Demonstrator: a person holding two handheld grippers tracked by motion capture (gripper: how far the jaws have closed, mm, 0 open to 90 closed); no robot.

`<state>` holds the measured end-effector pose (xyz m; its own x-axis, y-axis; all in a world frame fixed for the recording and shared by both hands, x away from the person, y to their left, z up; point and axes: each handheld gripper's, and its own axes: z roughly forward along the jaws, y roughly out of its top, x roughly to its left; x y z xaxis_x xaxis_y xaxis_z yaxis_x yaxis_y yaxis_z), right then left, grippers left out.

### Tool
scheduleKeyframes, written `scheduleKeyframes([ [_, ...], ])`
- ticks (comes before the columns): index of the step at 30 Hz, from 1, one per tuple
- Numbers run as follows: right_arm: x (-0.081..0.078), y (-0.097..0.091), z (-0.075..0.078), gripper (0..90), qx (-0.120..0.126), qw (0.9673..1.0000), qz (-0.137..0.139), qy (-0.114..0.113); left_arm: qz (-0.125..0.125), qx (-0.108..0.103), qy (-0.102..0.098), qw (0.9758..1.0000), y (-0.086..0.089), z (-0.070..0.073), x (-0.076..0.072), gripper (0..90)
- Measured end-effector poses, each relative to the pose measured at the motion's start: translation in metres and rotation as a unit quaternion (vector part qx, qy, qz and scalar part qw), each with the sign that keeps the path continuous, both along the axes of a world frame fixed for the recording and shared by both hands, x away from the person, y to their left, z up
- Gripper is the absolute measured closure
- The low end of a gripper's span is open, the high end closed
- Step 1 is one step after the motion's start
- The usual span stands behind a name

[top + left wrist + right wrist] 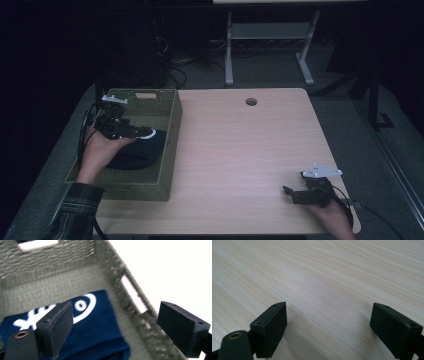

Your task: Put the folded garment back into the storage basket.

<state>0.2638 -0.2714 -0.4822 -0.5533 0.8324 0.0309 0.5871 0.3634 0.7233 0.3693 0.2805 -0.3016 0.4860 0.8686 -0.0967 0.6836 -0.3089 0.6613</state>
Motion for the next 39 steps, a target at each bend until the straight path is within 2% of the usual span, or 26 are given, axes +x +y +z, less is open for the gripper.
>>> scheduleKeyframes([
  [10,0.0,0.0,0.0,13.7,0.0,1.0,0.0,0.0,-0.05,-0.004,-0.008,0.9987,-0.054,-0.001,-0.011,12.9],
  [18,0.0,0.0,0.0,13.7,0.0,1.0,-0.001,0.0,-0.069,-0.014,-0.016,0.9974,-0.09,-0.005,-0.016,13.2],
  [22,0.0,0.0,0.0,13.7,0.0,1.0,0.0,0.0,-0.092,-0.009,-0.013,0.9957,-0.115,-0.008,-0.021,13.2],
  [27,0.0,0.0,0.0,13.7,0.0,1.0,-0.001,0.0,-0.114,-0.007,-0.01,0.9934,-0.141,-0.017,-0.026,13.4],
  [29,0.0,0.0,0.0,13.7,0.0,1.0,-0.001,0.0,-0.119,-0.013,-0.011,0.9928,-0.149,-0.021,-0.028,13.4],
  [34,0.0,0.0,0.0,13.7,0.0,1.0,0.0,0.0,-0.131,-0.032,-0.018,0.9908,-0.167,-0.038,-0.035,13.4],
  [39,0.0,0.0,0.0,13.7,0.0,1.0,0.0,0.0,-0.143,-0.026,-0.024,0.9891,-0.18,-0.059,-0.041,13.6],
])
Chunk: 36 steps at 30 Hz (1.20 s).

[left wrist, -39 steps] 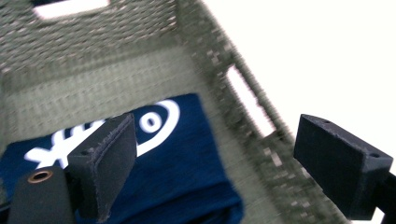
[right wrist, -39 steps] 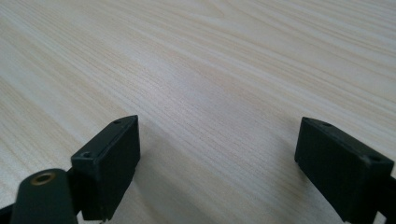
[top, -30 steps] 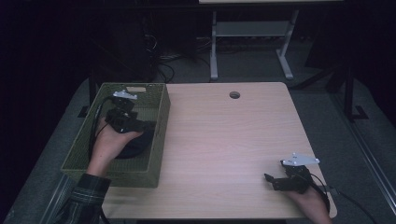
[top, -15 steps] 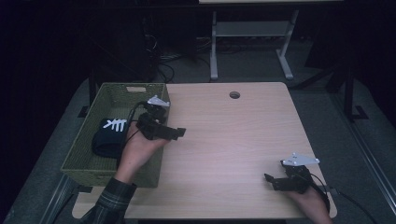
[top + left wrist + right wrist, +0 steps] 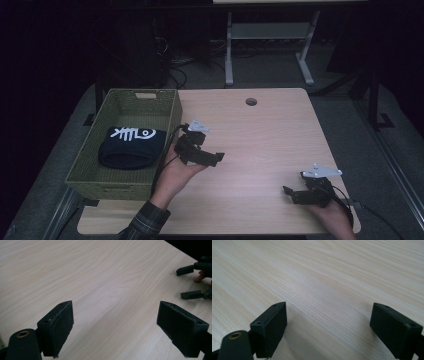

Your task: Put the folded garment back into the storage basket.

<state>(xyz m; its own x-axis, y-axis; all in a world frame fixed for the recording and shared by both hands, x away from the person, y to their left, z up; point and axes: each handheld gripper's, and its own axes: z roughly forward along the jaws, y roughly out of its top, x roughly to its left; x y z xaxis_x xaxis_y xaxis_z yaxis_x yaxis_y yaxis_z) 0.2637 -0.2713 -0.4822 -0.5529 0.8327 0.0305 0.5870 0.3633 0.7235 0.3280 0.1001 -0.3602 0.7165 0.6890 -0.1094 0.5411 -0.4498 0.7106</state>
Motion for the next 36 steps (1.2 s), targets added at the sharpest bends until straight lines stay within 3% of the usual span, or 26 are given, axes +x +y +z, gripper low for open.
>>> scheduleKeyframes([
  [8,0.0,0.0,0.0,13.7,0.0,1.0,0.0,0.0,-0.009,-0.004,-0.008,0.9999,-0.001,-0.026,-0.005,13.5],
  [10,0.0,0.0,0.0,13.7,0.0,1.0,0.0,0.001,-0.008,-0.002,-0.018,0.9998,-0.001,-0.034,-0.007,13.5],
  [18,0.0,0.0,0.0,13.3,-0.001,1.0,0.003,-0.001,-0.018,-0.005,-0.012,0.9998,0.002,-0.066,-0.01,13.1],
  [26,0.0,0.0,0.0,13.2,-0.002,1.0,0.003,-0.001,-0.027,0.006,-0.019,0.9995,0.004,-0.088,-0.009,12.8],
  [33,0.0,0.0,0.0,12.9,-0.001,1.0,0.002,0.0,-0.016,0.002,-0.021,0.9997,0.006,-0.103,-0.007,12.8],
  [36,0.0,0.0,0.0,12.7,-0.001,1.0,0.003,0.0,-0.014,0.011,-0.022,0.9996,0.004,-0.109,-0.006,12.8],
])
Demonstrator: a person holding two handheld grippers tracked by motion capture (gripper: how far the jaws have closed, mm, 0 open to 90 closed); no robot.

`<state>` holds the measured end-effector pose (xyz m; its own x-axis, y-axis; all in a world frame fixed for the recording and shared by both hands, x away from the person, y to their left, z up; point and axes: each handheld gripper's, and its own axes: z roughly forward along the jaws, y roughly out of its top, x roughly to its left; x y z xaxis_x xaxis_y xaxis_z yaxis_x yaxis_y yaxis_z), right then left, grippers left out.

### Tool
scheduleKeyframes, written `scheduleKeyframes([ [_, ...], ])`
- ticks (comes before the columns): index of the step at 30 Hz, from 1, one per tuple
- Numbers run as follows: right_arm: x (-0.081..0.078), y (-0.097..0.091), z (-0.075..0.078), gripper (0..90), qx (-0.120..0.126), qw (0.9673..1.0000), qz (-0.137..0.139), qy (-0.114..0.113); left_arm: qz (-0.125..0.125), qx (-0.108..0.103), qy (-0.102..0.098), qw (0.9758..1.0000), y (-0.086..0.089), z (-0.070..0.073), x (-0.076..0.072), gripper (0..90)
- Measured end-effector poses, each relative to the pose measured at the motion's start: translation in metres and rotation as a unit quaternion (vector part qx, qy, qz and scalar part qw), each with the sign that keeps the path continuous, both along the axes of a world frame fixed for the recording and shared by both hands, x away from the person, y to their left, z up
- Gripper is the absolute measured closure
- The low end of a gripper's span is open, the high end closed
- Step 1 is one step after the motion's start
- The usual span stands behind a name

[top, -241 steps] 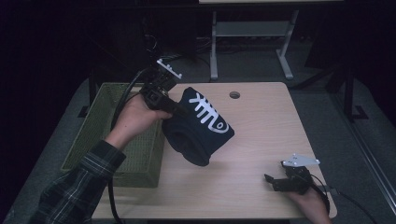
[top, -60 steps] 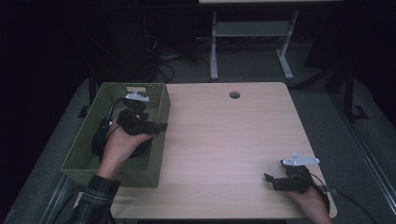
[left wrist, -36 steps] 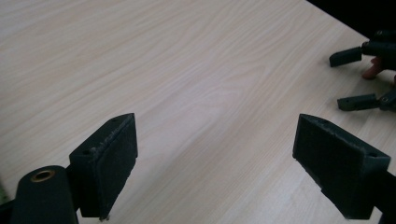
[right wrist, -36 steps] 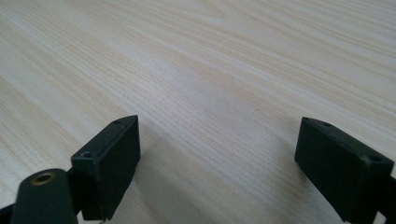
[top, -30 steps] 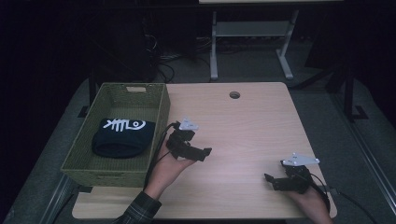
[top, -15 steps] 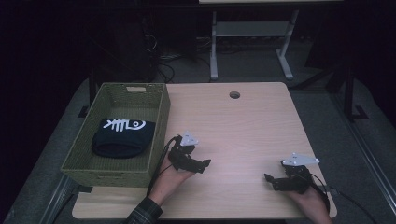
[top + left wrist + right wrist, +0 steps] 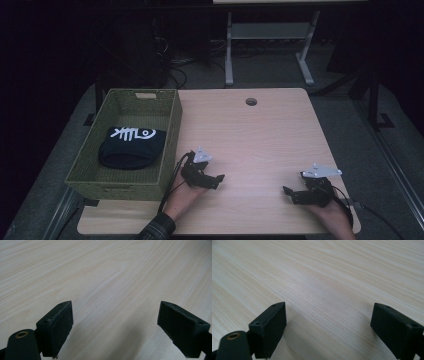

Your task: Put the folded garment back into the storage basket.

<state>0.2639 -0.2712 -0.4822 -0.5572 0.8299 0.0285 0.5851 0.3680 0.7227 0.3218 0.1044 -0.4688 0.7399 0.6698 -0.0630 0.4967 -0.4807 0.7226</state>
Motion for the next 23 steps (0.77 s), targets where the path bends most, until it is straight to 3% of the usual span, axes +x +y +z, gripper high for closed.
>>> scheduleKeyframes([
  [3,0.0,0.0,0.0001,12.6,-0.001,1.0,0.0,0.0,-0.003,0.014,0.005,0.9999,-0.0031,-0.0054,0.0005,12.8],
  [8,-0.0001,0.0001,0.0001,12.5,-0.001,1.0,0.0,0.001,-0.006,0.025,-0.014,0.9996,-0.0059,-0.0077,-0.0015,12.8],
  [10,0.0,0.0002,0.0,12.3,-0.001,1.0,0.001,0.001,-0.008,0.027,-0.024,0.9993,-0.0068,-0.0094,-0.0022,12.7],
  [23,-0.0002,0.0004,0.0,12.2,0.0,1.0,0.005,0.001,-0.007,0.028,-0.025,0.9993,-0.0068,-0.0095,-0.0021,12.7],
])
